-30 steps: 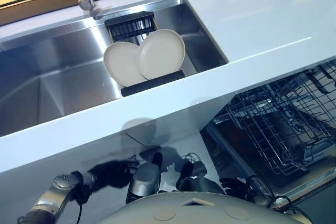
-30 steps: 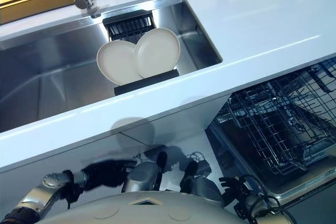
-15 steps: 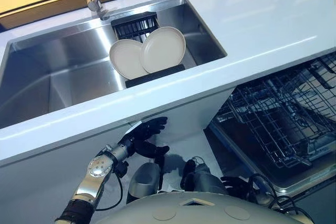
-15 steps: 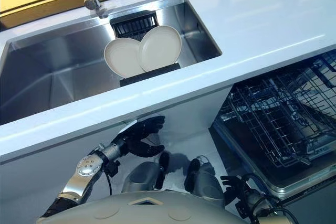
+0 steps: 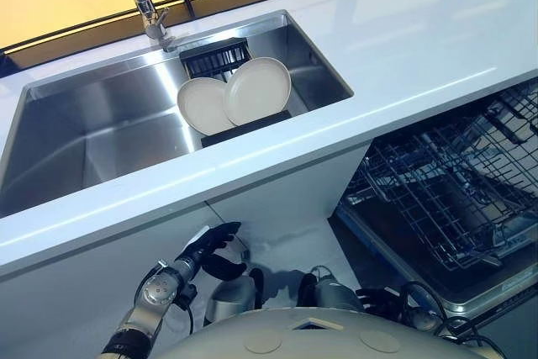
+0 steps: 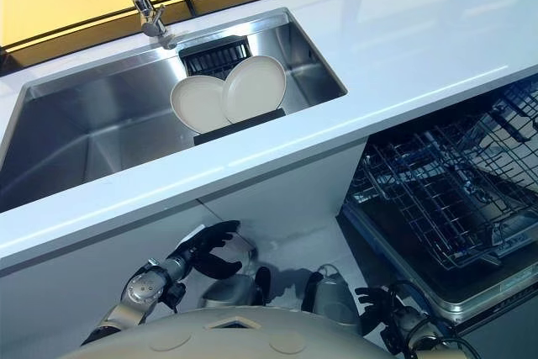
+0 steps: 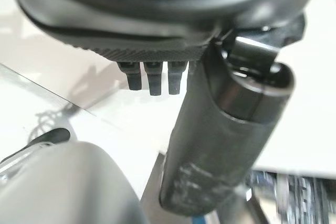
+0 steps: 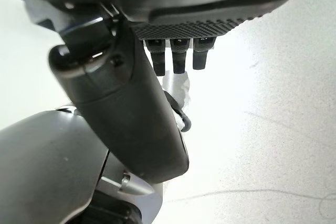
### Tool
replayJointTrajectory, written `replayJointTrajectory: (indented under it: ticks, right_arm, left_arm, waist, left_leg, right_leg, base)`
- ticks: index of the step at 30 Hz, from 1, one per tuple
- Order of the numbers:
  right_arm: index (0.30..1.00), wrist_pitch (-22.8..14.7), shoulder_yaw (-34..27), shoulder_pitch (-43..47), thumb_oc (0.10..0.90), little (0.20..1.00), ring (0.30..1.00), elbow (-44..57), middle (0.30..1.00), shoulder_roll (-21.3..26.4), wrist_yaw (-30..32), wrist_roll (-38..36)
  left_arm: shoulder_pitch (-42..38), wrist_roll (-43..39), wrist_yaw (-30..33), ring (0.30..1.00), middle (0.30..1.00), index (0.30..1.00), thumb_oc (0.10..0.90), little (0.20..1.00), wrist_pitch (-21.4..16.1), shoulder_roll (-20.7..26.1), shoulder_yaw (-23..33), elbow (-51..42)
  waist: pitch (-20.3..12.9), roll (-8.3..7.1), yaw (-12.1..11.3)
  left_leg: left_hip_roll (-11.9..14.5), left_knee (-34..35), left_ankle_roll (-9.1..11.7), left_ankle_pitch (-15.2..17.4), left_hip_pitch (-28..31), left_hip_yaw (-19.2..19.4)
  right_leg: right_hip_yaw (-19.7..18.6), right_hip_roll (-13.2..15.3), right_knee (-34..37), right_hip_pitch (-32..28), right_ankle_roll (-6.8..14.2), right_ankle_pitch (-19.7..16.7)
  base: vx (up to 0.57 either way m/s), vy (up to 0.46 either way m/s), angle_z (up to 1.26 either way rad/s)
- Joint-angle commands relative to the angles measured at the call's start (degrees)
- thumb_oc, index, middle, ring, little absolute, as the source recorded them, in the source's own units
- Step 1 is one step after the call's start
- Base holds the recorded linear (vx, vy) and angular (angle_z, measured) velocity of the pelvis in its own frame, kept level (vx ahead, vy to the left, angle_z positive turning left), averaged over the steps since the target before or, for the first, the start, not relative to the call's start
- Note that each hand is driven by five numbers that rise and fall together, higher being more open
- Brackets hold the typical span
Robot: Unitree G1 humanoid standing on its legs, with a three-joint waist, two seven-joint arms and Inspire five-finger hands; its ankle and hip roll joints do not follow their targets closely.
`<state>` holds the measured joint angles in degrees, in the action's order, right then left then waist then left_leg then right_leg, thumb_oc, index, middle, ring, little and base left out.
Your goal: Pick up plates and place into dishwasher.
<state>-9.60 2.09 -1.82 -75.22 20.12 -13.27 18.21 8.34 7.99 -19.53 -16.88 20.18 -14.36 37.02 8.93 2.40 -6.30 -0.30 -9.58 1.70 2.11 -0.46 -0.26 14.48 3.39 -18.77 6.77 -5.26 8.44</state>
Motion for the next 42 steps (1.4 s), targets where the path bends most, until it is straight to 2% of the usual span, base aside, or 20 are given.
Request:
replayJointTrajectory:
  ticks: [1,3,6,13,16,18,21,22,23,24,26,27,28,29,31,33,34,35,37,42]
  right_arm:
    - [0.9,-1.8,-0.5,3.8,0.8,0.9,0.9,1.9,0.9,1.4,-1.3,-0.3]
    - [0.9,-1.5,-0.5,4.1,0.8,0.9,0.9,2.1,0.9,1.6,-1.4,-0.7]
    - [0.9,-1.4,-0.5,4.0,0.8,0.9,0.9,1.7,0.9,1.5,-1.1,-0.9]
    - [0.9,-0.6,-1.2,2.9,0.8,0.9,0.9,2.0,0.9,1.1,-0.4,-1.3]
    - [0.9,-0.6,-2.6,1.8,0.8,0.9,0.9,2.5,0.9,0.6,0.6,-1.8]
    - [0.9,-1.3,-3.4,0.8,0.8,0.9,0.9,2.4,0.9,0.2,1.6,-2.3]
    - [0.9,-2.4,-4.2,-0.1,0.8,0.9,0.9,2.1,0.9,-1.0,1.9,-1.2]
    - [0.9,-3.3,-4.2,-0.6,0.8,0.9,0.9,1.8,0.9,-1.6,2.0,0.1]
    - [0.9,-3.8,-4.1,-0.9,0.8,0.9,0.9,1.6,0.9,-2.0,1.9,0.5]
    - [0.9,-4.5,-3.8,-0.7,0.8,0.9,0.9,0.8,0.9,-3.1,1.9,2.0]
    - [0.9,-5.1,-2.9,-0.4,0.8,0.9,0.9,-0.1,0.9,-4.4,2.7,2.9]
    - [0.9,-5.3,-2.6,-0.2,0.8,0.9,0.9,-0.2,0.9,-4.6,2.7,2.9]
    - [0.9,-5.6,-1.8,0.5,0.8,0.9,0.9,-0.1,0.9,-5.1,2.8,2.5]
    - [0.9,-5.7,-1.2,0.8,0.8,0.9,0.9,-0.2,0.9,-5.3,3.1,2.0]
    - [0.9,-5.3,0.1,1.2,0.8,0.9,0.9,-0.3,0.9,-5.9,3.5,1.8]
    - [0.9,-5.6,0.0,0.9,0.8,0.9,0.9,-1.1,0.9,-5.6,4.7,2.5]
    - [0.9,-5.0,-0.6,0.8,0.8,0.9,0.9,-1.5,0.9,-5.3,5.2,2.2]
    - [0.9,-4.0,-1.1,0.9,0.8,0.9,0.9,-2.0,0.9,-4.5,5.4,0.9]
    - [0.9,-2.7,-2.1,1.1,0.8,0.9,0.9,-2.3,0.9,-3.6,5.7,1.9]
    - [0.9,-2.2,-2.9,0.8,0.8,0.9,0.9,-3.1,0.9,-3.3,6.2,-0.6]
  left_arm:
    - [-5.8,-3.4,-7.8,0.9,0.9,0.9,0.8,0.9,-6.4,0.4,-2.1,-9.1]
    - [-7.4,-5.5,-10.8,0.9,0.9,0.9,0.8,0.9,-5.9,0.3,-4.3,-12.3]
    - [-8.8,-8.7,-11.8,0.9,0.9,0.9,0.8,0.9,-6.1,-0.1,-6.0,-13.8]
    - [-9.0,-5.0,-5.8,0.9,0.9,0.9,0.8,0.9,-5.5,-1.8,-5.4,-8.3]
    - [-7.7,-2.9,-2.3,0.9,0.9,0.9,0.8,0.9,-3.7,-3.7,-2.7,-0.3]
    - [-7.5,2.6,2.7,0.9,0.9,0.9,0.8,0.9,-3.9,-5.3,-0.1,7.7]
    - [-7.7,5.6,9.4,0.9,0.9,0.9,0.8,0.9,-3.0,-6.8,3.9,18.6]
    - [-7.8,5.0,10.9,0.9,0.9,0.9,0.8,0.9,-1.5,-6.9,5.4,22.1]
    - [-8.0,4.8,11.9,0.9,0.9,0.9,0.8,0.9,-0.4,-6.9,6.6,24.2]
    - [-8.6,3.1,14.7,0.9,0.9,0.9,0.8,0.9,1.0,-6.6,9.7,30.4]
    - [-9.2,1.6,16.5,0.9,0.9,0.9,0.8,0.9,2.9,-6.0,13.1,35.2]
    - [-9.4,1.1,16.9,0.9,0.9,0.9,0.8,0.9,3.7,-5.7,13.9,36.0]
    - [-10.1,1.1,18.5,0.9,0.9,0.9,0.8,0.9,5.1,-5.3,14.6,37.1]
    - [-10.5,1.7,19.2,0.9,0.9,0.9,0.8,0.9,5.4,-4.7,14.5,37.8]
    - [-10.9,-1.7,20.2,0.9,0.9,0.9,0.8,0.9,6.7,-5.1,15.5,38.5]
    - [-11.5,-4.5,18.1,0.9,0.9,0.9,0.8,0.9,6.6,-5.8,16.8,39.0]
    - [-11.9,-3.3,17.3,0.9,0.9,0.9,0.8,0.9,6.0,-6.5,17.1,39.1]
    - [-12.0,-2.4,16.4,0.9,0.9,0.9,0.8,0.9,5.1,-7.3,16.7,39.4]
    - [-11.6,-2.8,15.5,0.9,0.9,0.9,0.8,0.9,5.0,-7.9,16.4,39.2]
    - [-10.8,3.2,15.1,0.9,0.9,0.9,0.8,0.9,3.5,-7.9,15.0,39.2]
  waist:
    - [0.0,-1.27,1.3]
    - [-0.2,-1.09,2.0]
    - [-0.6,-1.03,2.9]
    - [-1.7,-1.26,4.7]
    - [-2.2,-1.57,5.6]
    - [-2.5,-2.0,6.0]
    - [-2.8,-2.4,6.6]
    - [-3.0,-2.31,6.8]
    - [-3.1,-2.22,7.0]
    - [-3.3,-1.35,7.0]
    - [-3.3,-0.04,7.5]
    - [-3.2,0.19,7.6]
    - [-3.0,0.26,7.6]
    - [-2.8,-0.09,7.1]
    - [-2.3,-0.65,6.7]
    - [-1.8,-1.18,6.1]
    - [-1.7,-1.65,5.7]
    - [-1.9,-3.11,5.4]
    - [-2.1,-4.09,5.1]
    - [-3.5,-3.18,5.1]
  left_leg:
    - [-1.5,-4.1,0.8,2.5,-3.0,1.3]
    - [-1.4,-3.7,0.7,2.9,-2.5,2.0]
    - [-1.6,-3.0,0.7,3.4,-1.5,2.5]
    - [-2.3,-1.7,0.4,4.1,0.2,4.2]
    - [-3.2,-1.7,-0.1,5.0,0.9,4.8]
    - [-4.1,-2.0,-0.8,5.8,1.1,5.5]
    - [-4.4,-0.2,-1.7,5.4,2.1,6.3]
    - [-4.1,1.5,-2.2,4.8,2.7,6.5]
    - [-4.0,2.7,-2.6,4.3,3.1,6.7]
    - [-2.8,5.5,-3.3,3.2,4.2,7.1]
    - [-1.5,8.1,-4.7,2.1,5.1,6.5]
    - [-1.1,8.6,-5.0,1.6,5.1,6.2]
    - [-0.6,9.0,-5.1,0.8,4.6,5.3]
    - [-0.6,9.0,-4.7,0.4,3.9,4.8]
    - [-0.3,9.6,-3.2,-1.8,2.4,4.9]
    - [-0.4,8.1,-1.9,-2.1,-0.2,4.7]
    - [-1.0,6.0,-1.8,-1.3,-1.2,4.4]
    - [-3.1,-0.9,-2.2,1.9,-2.4,4.1]
    - [-4.2,-3.7,-2.7,4.8,-2.1,4.9]
    - [-3.7,4.6,-3.2,3.0,1.7,4.4]
  right_leg:
    - [0.4,-1.6,15.9,-12.9,4.5,-3.1]
    - [0.2,-1.4,16.1,-12.7,4.7,-3.2]
    - [-0.3,-1.2,16.5,-12.4,5.0,-3.4]
    - [-1.2,-0.8,16.8,-11.9,5.5,-3.7]
    - [-2.0,-0.2,17.4,-11.7,6.1,-4.3]
    - [-2.6,0.3,18.9,-11.8,6.8,-5.5]
    - [-3.4,0.2,19.9,-11.1,7.9,-7.1]
    - [-3.6,0.1,19.5,-10.8,8.2,-7.0]
    - [-3.5,0.1,18.9,-10.4,8.4,-6.8]
    - [-1.8,0.4,13.7,-8.9,8.5,-4.4]
    - [-3.1,0.3,3.5,-5.2,8.9,-2.7]
    - [-3.9,-0.1,1.4,-4.2,8.9,-2.0]
    - [-5.3,-1.1,1.9,-4.0,8.3,-0.8]
    - [-4.9,-1.5,5.3,-5.5,7.6,-0.6]
    - [-6.0,-3.3,10.2,-8.3,6.7,-0.9]
    - [-6.3,-3.6,12.8,-10.1,6.4,-1.2]
    - [-5.0,-3.2,13.9,-10.6,6.0,-1.7]
    - [-3.6,-1.6,15.2,-10.3,5.5,-2.9]
    - [-1.2,-0.5,16.0,-10.4,5.5,-3.8]
    - [0.2,-1.8,16.1,-9.8,6.2,-3.9]
  base:
    - [-0.01,0.061,-0.12]
    - [0.0,0.065,-0.22]
    - [0.01,0.07,-0.25]
    - [0.03,0.088,-0.24]
    - [0.07,0.18,-0.31]
    - [0.09,0.175,-0.37]
    - [0.03,0.056,-0.5]
    - [-0.05,-0.022,-0.41]
    - [-0.16,-0.072,-0.22]
    - [-0.2,-0.087,-0.15]
    - [-0.25,-0.105,-0.19]
    - [-0.31,-0.198,-0.24]
    - [-0.27,-0.255,-0.21]
    - [-0.27,-0.303,-0.13]
    - [-0.21,-0.21,0.07]
    - [-0.19,-0.099,0.21]
    - [-0.22,-0.065,0.28]
    - [-0.22,-0.039,0.42]
    - [-0.14,0.023,0.46]
    - [-0.03,0.047,0.25]
